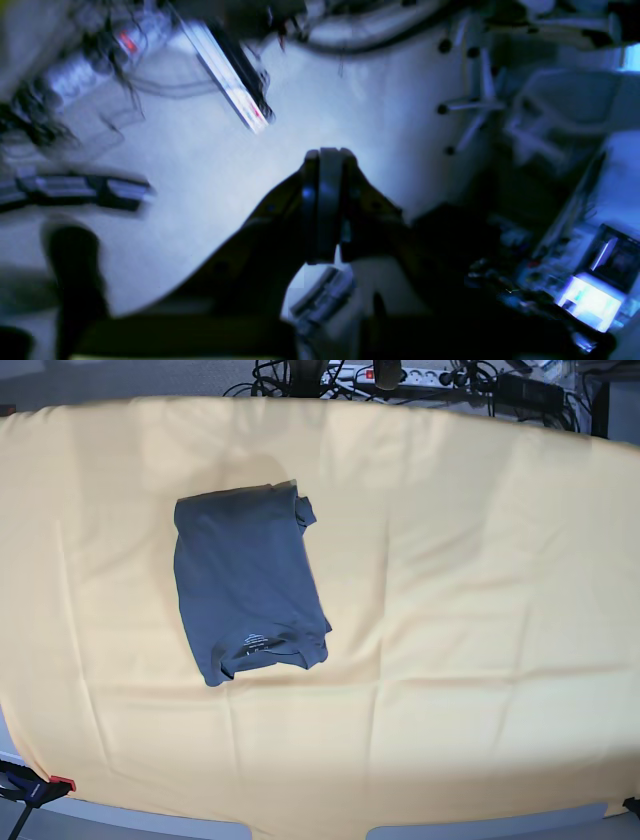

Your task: Fold the T-shirt properly

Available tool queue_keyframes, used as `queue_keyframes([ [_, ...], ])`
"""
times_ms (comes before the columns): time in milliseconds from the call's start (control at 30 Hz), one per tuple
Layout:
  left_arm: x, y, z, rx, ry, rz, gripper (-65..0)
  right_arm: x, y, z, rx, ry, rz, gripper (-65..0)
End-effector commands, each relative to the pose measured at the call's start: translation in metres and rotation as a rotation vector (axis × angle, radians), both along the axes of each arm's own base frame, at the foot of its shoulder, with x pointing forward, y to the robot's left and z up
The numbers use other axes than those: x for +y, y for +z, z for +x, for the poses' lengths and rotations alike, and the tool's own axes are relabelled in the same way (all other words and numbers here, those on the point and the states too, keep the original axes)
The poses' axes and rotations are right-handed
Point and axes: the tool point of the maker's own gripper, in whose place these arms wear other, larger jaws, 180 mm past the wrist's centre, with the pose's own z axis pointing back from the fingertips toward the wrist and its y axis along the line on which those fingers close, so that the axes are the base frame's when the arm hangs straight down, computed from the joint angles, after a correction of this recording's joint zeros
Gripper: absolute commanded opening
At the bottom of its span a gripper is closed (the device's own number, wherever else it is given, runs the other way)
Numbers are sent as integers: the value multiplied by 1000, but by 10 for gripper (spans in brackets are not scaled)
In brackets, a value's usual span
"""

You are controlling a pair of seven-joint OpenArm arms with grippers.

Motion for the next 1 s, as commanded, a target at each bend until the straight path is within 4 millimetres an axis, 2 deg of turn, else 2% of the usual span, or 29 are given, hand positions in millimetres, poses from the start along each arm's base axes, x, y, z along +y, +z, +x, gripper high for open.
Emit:
queue_keyframes([
  [0, -2, -3, -1, 7, 32, -20, -650, 2, -5, -5, 6, -25, 13, -650],
  [100, -1, -41, -9, 71, 122, -17, -650, 6, -45, -27, 55, -53, -23, -650],
  [233, 6, -116, -31, 193, 164, 69, -650, 26, -102, -41, 122, 28, -21, -650],
  [300, 9, -151, -42, 250, 197, 99, -650, 35, -127, -37, 121, 61, -12, -650],
  [367, 8, -186, -44, 263, 267, 126, -650, 35, -151, -26, 92, 87, -24, -650],
  [467, 15, -241, -38, 185, 371, 224, -650, 30, -189, -11, 35, 143, -75, -650],
  [533, 26, -272, -26, 73, 409, 294, -650, 30, -214, -1, -10, 188, -105, -650],
  [567, 31, -283, -17, 9, 423, 315, -650, 33, -226, 3, -31, 205, -113, -650],
  [633, 39, -302, 3, -102, 448, 352, -650, 24, -254, 13, -63, 197, -218, -650],
  [733, 39, -324, 23, -161, 488, 417, -650, 27, -289, 19, -94, 238, -336, -650],
  [833, 20, -340, 25, -152, 483, 474, -650, 50, -310, 21, -94, 330, -372, -650],
  [967, -26, -348, 12, -131, 455, 488, -650, 89, -318, 28, -117, 374, -356, -650],
])
